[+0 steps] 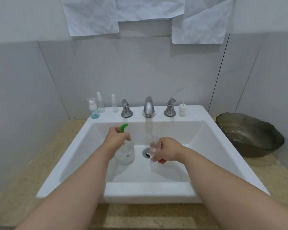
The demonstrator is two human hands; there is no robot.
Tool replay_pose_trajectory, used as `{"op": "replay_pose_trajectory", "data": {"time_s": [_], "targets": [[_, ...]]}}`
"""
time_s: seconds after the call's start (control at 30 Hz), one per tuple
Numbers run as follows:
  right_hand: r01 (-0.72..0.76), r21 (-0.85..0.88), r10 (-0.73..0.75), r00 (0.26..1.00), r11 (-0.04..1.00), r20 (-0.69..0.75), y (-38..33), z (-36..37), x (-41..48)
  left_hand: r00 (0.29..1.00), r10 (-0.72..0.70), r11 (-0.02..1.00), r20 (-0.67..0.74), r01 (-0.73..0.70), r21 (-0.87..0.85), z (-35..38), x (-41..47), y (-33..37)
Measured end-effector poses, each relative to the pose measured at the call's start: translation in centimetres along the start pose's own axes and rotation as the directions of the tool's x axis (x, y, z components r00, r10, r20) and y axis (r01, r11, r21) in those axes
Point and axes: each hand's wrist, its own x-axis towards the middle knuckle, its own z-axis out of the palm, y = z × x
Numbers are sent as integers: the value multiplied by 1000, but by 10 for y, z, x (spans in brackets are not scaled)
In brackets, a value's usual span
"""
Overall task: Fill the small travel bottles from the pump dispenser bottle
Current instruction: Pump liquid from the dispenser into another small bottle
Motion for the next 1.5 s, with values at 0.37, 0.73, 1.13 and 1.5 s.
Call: {"op": "replay_pose_trajectory", "data": {"time_s": [0.37, 0.73, 1.13, 1.5], "targets": [[0, -1, 0, 999, 1000, -44, 25, -46, -37, 671, 738, 639, -78, -656, 403, 41, -24, 130], [-91, 70, 100, 986, 993, -132, 77, -69, -42, 631, 361, -136, 687, -693, 708, 185, 10, 185], [-76, 75, 86, 985, 994, -146, 75, -71, -33, 667, 422, 74, 614, -701, 710, 205, 32, 169], [-70, 49, 77, 984, 996, -161, 69, -68, -43, 690, 485, 274, 538, -704, 656, 112, -41, 169]]}}
